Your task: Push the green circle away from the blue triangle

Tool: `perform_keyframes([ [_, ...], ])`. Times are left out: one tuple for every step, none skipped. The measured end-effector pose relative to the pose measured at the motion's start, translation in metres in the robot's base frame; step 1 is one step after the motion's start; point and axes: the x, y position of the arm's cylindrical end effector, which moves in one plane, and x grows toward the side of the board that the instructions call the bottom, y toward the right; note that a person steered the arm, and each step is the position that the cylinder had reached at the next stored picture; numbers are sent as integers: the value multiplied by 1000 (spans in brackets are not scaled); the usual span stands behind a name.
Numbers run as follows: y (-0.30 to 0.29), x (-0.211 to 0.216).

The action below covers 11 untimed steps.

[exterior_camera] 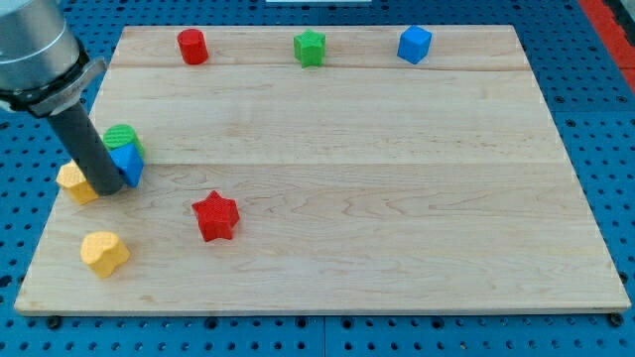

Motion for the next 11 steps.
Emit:
perform_keyframes([
  [0, -14],
  [0, -28],
  [0, -43],
  [0, -53],
  [-23, -55],
  [-30, -69],
  [-9, -95],
  [20, -96],
  [46, -96],
  [68, -62],
  [58, -23],
])
